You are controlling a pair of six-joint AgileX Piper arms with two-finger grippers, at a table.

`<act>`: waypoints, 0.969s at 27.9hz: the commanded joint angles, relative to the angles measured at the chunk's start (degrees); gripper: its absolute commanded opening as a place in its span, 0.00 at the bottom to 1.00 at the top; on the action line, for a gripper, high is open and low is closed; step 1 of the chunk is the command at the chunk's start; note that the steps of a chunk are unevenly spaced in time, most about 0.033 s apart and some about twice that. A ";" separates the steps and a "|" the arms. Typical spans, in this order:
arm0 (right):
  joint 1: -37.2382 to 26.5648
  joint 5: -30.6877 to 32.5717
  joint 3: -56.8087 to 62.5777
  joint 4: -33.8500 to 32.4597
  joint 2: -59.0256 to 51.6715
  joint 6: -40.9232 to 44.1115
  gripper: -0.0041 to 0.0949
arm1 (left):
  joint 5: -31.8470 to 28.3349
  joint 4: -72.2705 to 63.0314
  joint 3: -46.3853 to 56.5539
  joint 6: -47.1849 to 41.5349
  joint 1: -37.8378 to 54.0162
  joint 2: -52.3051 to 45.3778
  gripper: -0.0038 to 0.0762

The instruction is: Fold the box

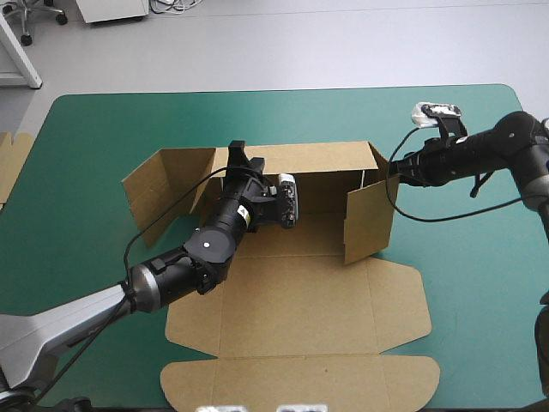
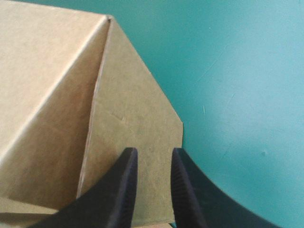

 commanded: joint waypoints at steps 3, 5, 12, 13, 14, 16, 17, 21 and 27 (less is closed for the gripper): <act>-0.13 -5.44 5.70 4.34 -8.17 -7.22 0.28 | 1.87 1.56 -1.65 -1.49 -0.32 -2.28 0.03; -0.13 -6.49 8.14 5.55 -10.20 -9.97 0.28 | 1.87 1.56 -1.65 -1.49 -0.32 -2.28 0.03; -0.13 -7.61 15.51 12.11 -12.71 -24.77 0.28 | 1.76 1.56 -1.65 -1.62 -0.32 -2.28 0.03; -0.13 -7.61 15.98 13.31 -12.71 -26.68 0.28 | 1.76 1.56 -1.65 -1.62 -0.32 -2.28 0.03; -0.13 -7.61 16.38 14.34 -12.71 -28.85 0.28 | 1.76 1.56 -1.65 -1.62 -0.32 -2.28 0.03; -0.13 -6.78 16.59 14.33 -12.71 -30.22 0.28 | 1.76 1.56 -1.65 -1.62 -0.32 -2.28 0.03; -0.13 -6.34 16.59 14.33 -12.71 -30.34 0.29 | 1.76 1.56 -1.65 -1.62 -0.32 -2.28 0.03; -0.13 -7.08 16.59 14.44 -12.71 -32.26 0.37 | 1.40 1.56 -1.65 -1.62 -0.32 -2.28 0.03; -0.13 -7.48 16.59 20.07 -11.73 -35.89 0.57 | 1.40 1.56 -1.65 -1.62 -0.32 -2.28 0.03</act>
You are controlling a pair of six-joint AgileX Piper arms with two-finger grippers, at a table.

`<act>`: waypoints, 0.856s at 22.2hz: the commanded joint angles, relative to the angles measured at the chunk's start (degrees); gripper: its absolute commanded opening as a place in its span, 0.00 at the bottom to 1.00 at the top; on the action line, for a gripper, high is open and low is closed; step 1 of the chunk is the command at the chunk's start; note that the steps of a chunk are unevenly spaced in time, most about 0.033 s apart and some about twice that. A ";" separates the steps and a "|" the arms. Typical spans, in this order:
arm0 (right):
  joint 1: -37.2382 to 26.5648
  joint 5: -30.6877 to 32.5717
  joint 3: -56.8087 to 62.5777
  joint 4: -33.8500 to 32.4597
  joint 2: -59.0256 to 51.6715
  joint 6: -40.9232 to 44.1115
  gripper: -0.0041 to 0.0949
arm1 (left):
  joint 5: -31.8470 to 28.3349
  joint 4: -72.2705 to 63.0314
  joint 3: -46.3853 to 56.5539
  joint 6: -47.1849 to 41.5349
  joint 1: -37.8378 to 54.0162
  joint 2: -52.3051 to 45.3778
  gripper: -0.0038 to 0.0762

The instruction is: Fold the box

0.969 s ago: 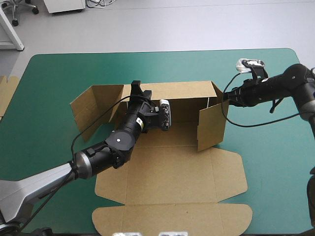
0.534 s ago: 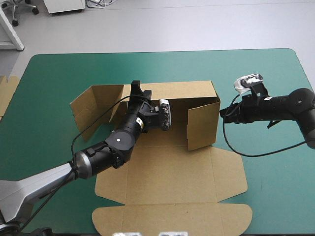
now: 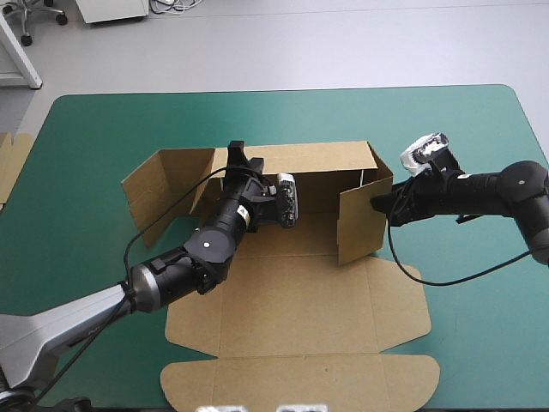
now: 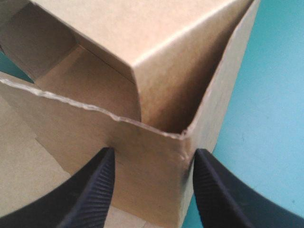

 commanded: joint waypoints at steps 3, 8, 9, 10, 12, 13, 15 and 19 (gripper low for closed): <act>-0.09 -0.78 -1.39 7.36 0.02 -3.07 0.57 | 1.23 1.72 -1.65 -1.30 -0.32 -2.28 0.03; 3.50 -3.23 -1.39 3.20 0.02 6.40 0.57 | 1.12 3.15 -1.65 -1.09 -0.32 -2.28 0.03; 5.21 -5.05 -1.39 1.34 0.02 8.41 0.56 | 1.24 3.92 -1.65 -1.09 -0.32 -2.28 0.03; 7.26 -8.37 -1.39 -1.00 0.02 11.33 0.54 | 1.24 4.37 -1.65 -1.09 -0.32 -2.28 0.03; 10.06 -12.88 -1.39 -3.41 0.02 16.63 0.52 | 1.59 4.37 -1.65 -1.09 -0.32 -2.28 0.03; 10.67 -14.01 -1.39 -3.94 0.02 18.09 0.51 | 1.60 4.37 -1.65 -1.09 -0.32 -2.28 0.03; 11.72 -14.89 -1.39 -4.88 0.02 21.15 0.51 | 1.81 4.37 -1.65 -1.09 -0.32 -2.28 0.03; 12.91 -16.61 -1.39 -8.70 0.02 26.46 0.51 | 1.81 4.37 -1.65 -1.09 -0.32 -2.28 0.03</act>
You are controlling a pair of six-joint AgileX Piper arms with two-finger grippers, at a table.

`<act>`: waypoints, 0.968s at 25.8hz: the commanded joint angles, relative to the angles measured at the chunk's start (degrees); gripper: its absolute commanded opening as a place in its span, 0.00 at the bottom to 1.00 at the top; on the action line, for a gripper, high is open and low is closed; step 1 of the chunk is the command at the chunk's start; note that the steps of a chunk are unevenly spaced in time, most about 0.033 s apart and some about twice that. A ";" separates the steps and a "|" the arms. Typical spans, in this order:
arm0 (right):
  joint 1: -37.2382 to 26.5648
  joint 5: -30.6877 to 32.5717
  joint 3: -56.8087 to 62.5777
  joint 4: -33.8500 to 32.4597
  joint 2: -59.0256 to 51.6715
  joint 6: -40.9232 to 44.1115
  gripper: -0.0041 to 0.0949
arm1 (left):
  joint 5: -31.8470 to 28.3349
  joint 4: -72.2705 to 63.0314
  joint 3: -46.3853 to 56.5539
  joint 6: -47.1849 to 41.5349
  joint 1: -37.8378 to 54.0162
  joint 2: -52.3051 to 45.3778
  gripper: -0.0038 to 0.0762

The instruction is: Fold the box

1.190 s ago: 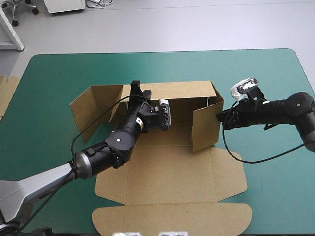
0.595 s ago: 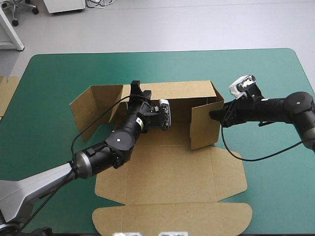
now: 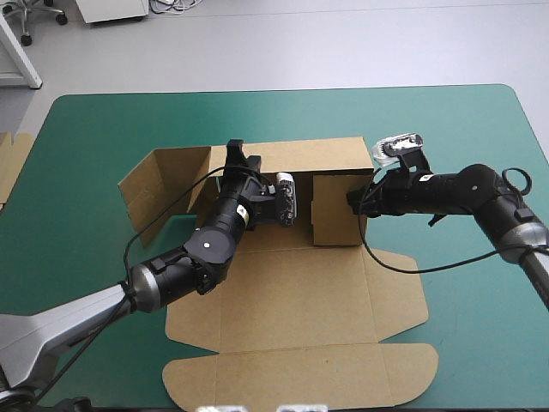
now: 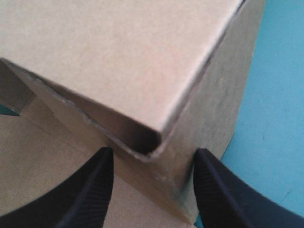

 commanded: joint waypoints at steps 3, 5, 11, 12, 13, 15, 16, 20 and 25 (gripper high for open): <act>0.97 -5.02 -1.39 -2.53 -1.51 5.76 0.51 | 0.71 2.77 -1.75 -1.09 -0.32 -2.28 0.03; 1.08 -7.10 -1.39 -2.53 -1.51 6.97 0.51 | 0.71 2.60 -1.75 -1.09 -0.32 -2.28 0.03; 1.08 -12.19 -1.39 -3.68 -1.51 6.28 0.51 | 0.42 1.52 -1.75 -0.94 -0.32 -2.28 0.03; 1.08 -12.74 -1.39 -4.08 -1.51 5.61 0.51 | 0.21 1.52 -1.75 -1.07 -0.32 -2.28 0.03; 1.08 -13.34 -1.39 -4.08 -1.51 4.57 0.51 | -0.09 1.52 -1.75 -1.07 -0.32 -2.28 0.03; 1.08 -14.83 -1.39 -3.97 -1.51 2.07 0.51 | -0.97 1.52 -1.75 -1.07 -0.32 -2.28 0.03; 1.08 -15.36 -1.39 -3.68 -1.51 1.16 0.51 | -1.04 1.52 -1.75 -1.07 -0.32 -2.28 0.03; 1.08 -17.03 -1.39 -3.34 -1.51 -2.22 0.51 | -1.17 1.52 -1.75 -1.07 -0.32 -2.28 0.03; 1.08 -16.66 -1.39 6.79 -1.51 -16.21 0.51 | -0.96 1.52 -1.75 -1.07 -0.32 -2.28 0.03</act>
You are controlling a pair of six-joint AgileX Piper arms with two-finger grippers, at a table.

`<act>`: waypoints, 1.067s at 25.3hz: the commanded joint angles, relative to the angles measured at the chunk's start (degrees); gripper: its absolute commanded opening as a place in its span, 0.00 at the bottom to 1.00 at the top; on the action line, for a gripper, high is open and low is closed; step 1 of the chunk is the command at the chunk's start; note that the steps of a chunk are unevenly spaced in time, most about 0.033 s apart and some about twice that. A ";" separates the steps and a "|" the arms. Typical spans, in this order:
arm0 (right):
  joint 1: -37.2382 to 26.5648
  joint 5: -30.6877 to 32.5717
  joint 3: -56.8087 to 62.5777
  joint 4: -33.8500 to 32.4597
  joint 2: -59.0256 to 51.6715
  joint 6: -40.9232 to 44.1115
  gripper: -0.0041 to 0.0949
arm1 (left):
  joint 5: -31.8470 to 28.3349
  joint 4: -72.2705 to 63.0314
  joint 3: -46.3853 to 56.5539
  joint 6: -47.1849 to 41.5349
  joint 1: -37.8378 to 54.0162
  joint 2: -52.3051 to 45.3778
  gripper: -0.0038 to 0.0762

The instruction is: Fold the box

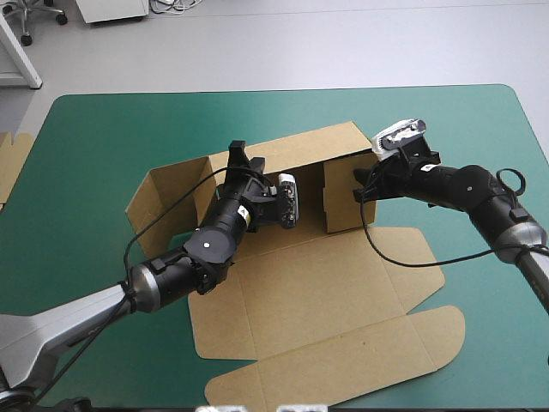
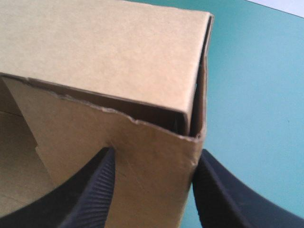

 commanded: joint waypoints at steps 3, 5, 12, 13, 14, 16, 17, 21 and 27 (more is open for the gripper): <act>0.00 -2.91 -1.46 7.89 -1.64 -8.19 0.51 | 0.77 2.02 -1.75 -0.86 -0.32 -2.28 0.03; 0.00 -3.02 -1.46 7.56 -1.13 -8.75 0.54 | 0.89 1.82 -1.75 -0.86 -0.32 -2.28 0.03; 0.00 -4.19 -1.46 4.96 -0.33 -9.30 0.55 | 3.15 1.82 -1.75 -0.86 -0.32 -2.28 0.03; 0.00 -4.54 -1.46 5.71 -0.06 -9.76 0.55 | 3.15 1.82 -1.75 -0.86 -0.32 -2.28 0.03; 0.00 -4.77 -1.46 6.51 0.27 -10.33 0.55 | 3.15 1.82 -1.75 -0.86 -0.32 -2.28 0.03; 0.00 -4.90 -1.46 8.24 1.21 -11.14 0.55 | 2.83 1.82 -1.75 -0.86 -0.32 -2.28 0.03; 0.00 -4.90 -1.46 9.86 1.81 -12.49 0.55 | 2.79 1.82 -1.75 -0.86 -0.32 -2.28 0.03; 0.00 -4.75 -1.46 16.77 3.89 -18.96 0.55 | 2.28 1.82 -1.75 -0.86 -0.32 -2.28 0.03; 0.00 -4.66 -1.46 21.78 4.19 -21.13 0.52 | 1.60 2.01 -1.75 -0.86 -0.32 -2.28 0.03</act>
